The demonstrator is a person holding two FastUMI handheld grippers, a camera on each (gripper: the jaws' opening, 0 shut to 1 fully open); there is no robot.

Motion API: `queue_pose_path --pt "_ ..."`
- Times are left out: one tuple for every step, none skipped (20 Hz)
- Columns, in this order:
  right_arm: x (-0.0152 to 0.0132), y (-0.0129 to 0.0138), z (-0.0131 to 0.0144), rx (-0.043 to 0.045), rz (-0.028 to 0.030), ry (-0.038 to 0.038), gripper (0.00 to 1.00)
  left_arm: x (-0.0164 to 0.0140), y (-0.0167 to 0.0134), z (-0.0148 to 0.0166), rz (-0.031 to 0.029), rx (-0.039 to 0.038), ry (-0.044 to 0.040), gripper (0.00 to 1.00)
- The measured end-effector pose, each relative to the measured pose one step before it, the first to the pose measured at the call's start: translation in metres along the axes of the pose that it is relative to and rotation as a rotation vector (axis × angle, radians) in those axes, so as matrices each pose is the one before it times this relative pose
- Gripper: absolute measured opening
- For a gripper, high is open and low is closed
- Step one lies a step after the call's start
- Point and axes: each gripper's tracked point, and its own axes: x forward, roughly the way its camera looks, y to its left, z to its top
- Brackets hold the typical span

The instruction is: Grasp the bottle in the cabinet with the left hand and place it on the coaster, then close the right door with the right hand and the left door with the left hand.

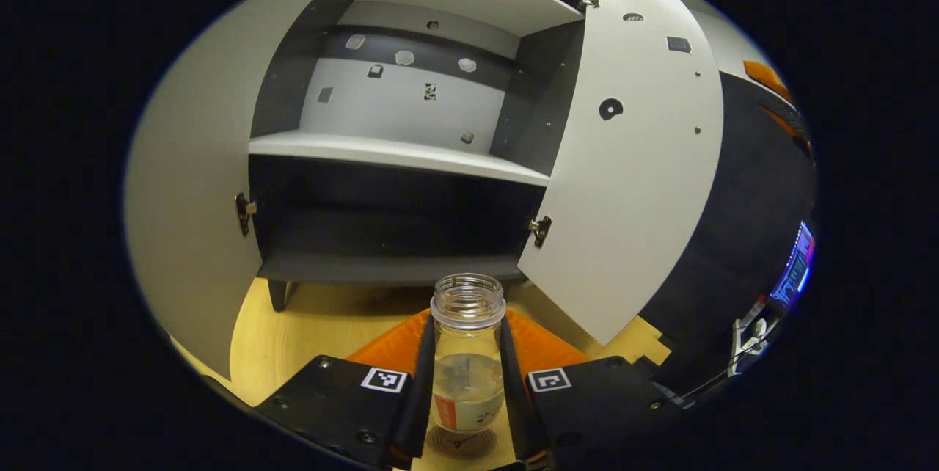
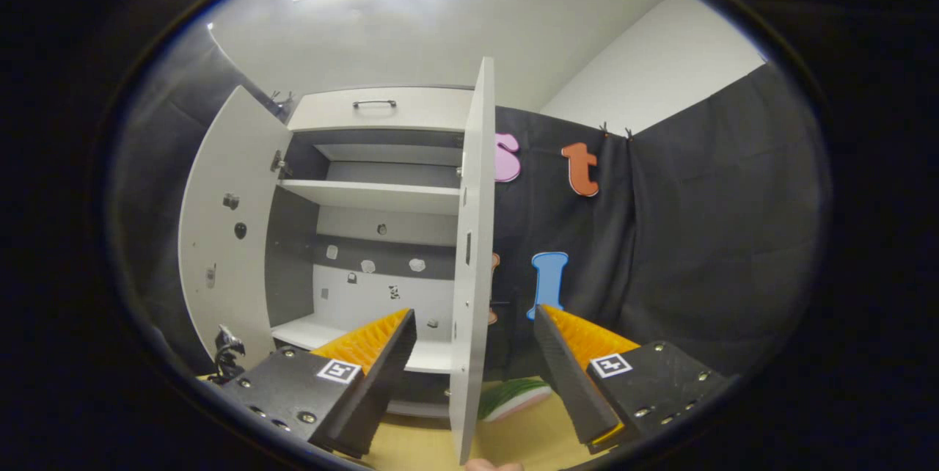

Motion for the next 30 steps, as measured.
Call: queue_pose_path --pt "-0.00011 -0.00191 -0.00006 -0.00229 -0.00229 0.00113 0.98 -0.00060 0.00044 -0.01075 0.00840 -0.00347 0.01385 0.46" --pt "0.00014 -0.00171 -0.00030 -0.00311 -0.00143 0.00222 0.98 0.00137 0.00128 -0.00960 0.00904 0.00451 0.01378 0.46" --pt "-0.00039 -0.00161 -0.00085 -0.00445 -0.00163 0.00320 0.98 0.00128 0.00162 -0.01004 0.00973 0.00614 0.01397 0.46" --pt "-0.00004 -0.00239 -0.00067 -0.00553 -0.00206 0.00278 0.98 0.00257 0.00185 -0.00916 0.00730 0.00287 0.01210 0.46" --pt "-0.00023 -0.00198 -0.00068 -0.00590 -0.00281 0.00254 0.98 0.00268 -0.00002 -0.00551 0.00751 0.00357 0.00023 0.46" --pt "-0.00042 -0.00137 -0.00085 -0.00613 -0.00281 0.00291 0.98 0.00369 0.00169 -0.00558 0.00870 0.00481 -0.00242 0.46" --pt "0.00059 -0.00207 -0.00080 -0.00613 -0.00399 0.00272 0.98 0.00265 -0.00034 -0.00783 0.00787 0.00328 0.00559 0.46" --pt "-0.00078 -0.00220 -0.00047 -0.00524 -0.00367 0.00330 0.98 0.00312 -0.00132 -0.00736 0.00050 -0.00257 0.01165 0.46" --pt "-0.00028 -0.00145 -0.00063 -0.00365 -0.00274 0.00248 0.98 0.00363 -0.00102 -0.00515 0.00080 -0.00267 0.00716 0.46" --pt "0.00037 -0.00095 0.00003 -0.00347 -0.00301 0.00206 0.98 0.00249 -0.00004 -0.00272 0.00568 0.00412 -0.00243 0.46" --pt "0.00043 -0.00194 -0.00010 -0.00465 -0.00345 0.00065 0.98 0.00176 0.00024 -0.00342 0.00365 0.00547 -0.00381 0.46" --pt "0.00060 -0.00101 0.00051 -0.00579 -0.00442 -0.00146 0.98 0.00172 -0.00033 -0.00386 0.00271 0.00368 0.00030 0.46" --pt "-0.00041 -0.00192 0.00043 -0.00644 -0.00509 -0.00273 0.98 0.00057 -0.00061 -0.00358 -0.00158 0.00113 -0.00177 0.46" --pt "-0.00037 -0.00181 0.00064 -0.00629 -0.00451 -0.00167 0.98 -0.00126 -0.00033 -0.00269 0.00198 0.00152 0.00483 0.46" --pt "0.00000 -0.00108 -0.00052 -0.00536 -0.00333 0.00026 0.98 0.00133 0.00055 0.00330 0.00050 0.00051 -0.02464 0.46" --pt "0.00036 -0.00091 -0.00061 -0.00378 -0.00323 0.00119 0.98 -0.00157 -0.00009 -0.00130 0.00234 -0.00080 0.00351 0.47" --pt "0.00033 -0.00086 -0.00095 -0.00095 -0.00257 0.00202 0.98 -0.00084 0.00098 -0.00245 0.00208 -0.00253 0.00239 0.49" --pt "0.00107 0.00010 -0.00075 0.00141 -0.00003 0.00266 0.98 -0.00170 -0.00012 0.00148 0.00144 -0.00308 -0.00646 0.51" --pt "0.00080 0.00034 -0.00113 0.00239 -0.00050 0.00123 0.98 -0.00151 0.00022 -0.00267 0.00160 -0.00472 0.00546 0.48" --pt "0.00046 0.00101 -0.00057 0.00202 0.00120 0.00043 0.98 -0.00303 0.00009 0.00020 0.00119 0.00023 -0.00594 0.49" --pt "0.00195 0.00078 -0.00076 0.00094 0.00163 -0.00030 0.98 -0.00339 -0.00144 -0.00039 -0.00167 -0.00091 -0.00269 0.50" --pt "0.00110 0.00114 -0.00070 -0.00040 0.00246 -0.00015 0.98 -0.00332 -0.00196 -0.00364 -0.00556 -0.00434 0.00988 0.52" --pt "0.00176 0.00078 -0.00116 -0.00035 0.00247 0.00102 0.98 -0.00314 0.00085 -0.00190 0.00190 -0.00075 0.00760 0.52" --pt "0.00153 0.00097 -0.00094 0.00148 0.00257 0.00047 0.98 -0.00131 -0.00056 -0.00344 0.00200 0.00276 0.00669 0.54" --pt "0.00125 0.00099 -0.00059 0.00370 0.00226 0.00080 0.98 -0.00329 -0.00046 -0.00221 -0.00148 0.00227 0.00632 0.63" --pt "0.00130 0.00096 0.00011 0.00567 0.00243 0.00093 0.98 -0.00167 -0.00229 -0.00074 -0.00563 0.00150 0.00283 0.59" --pt "0.00136 0.00071 -0.00092 0.00508 0.00275 0.00081 0.98 -0.00242 -0.00152 -0.00034 -0.00453 0.00264 0.00219 0.59" --pt "0.00061 0.00055 -0.00064 0.00286 0.00094 0.00140 0.98 -0.00130 -0.00151 -0.00027 -0.00275 0.00284 0.00421 0.59" --pt "0.00190 0.00038 -0.00092 0.00161 0.00089 0.00101 0.98 -0.00125 -0.00138 0.00021 -0.00459 0.00185 -0.00024 0.59" --pt "0.00055 0.00030 -0.00016 0.00157 -0.00048 0.00108 0.98 -0.00114 -0.00121 0.00065 -0.00178 -0.00063 0.00110 0.61"
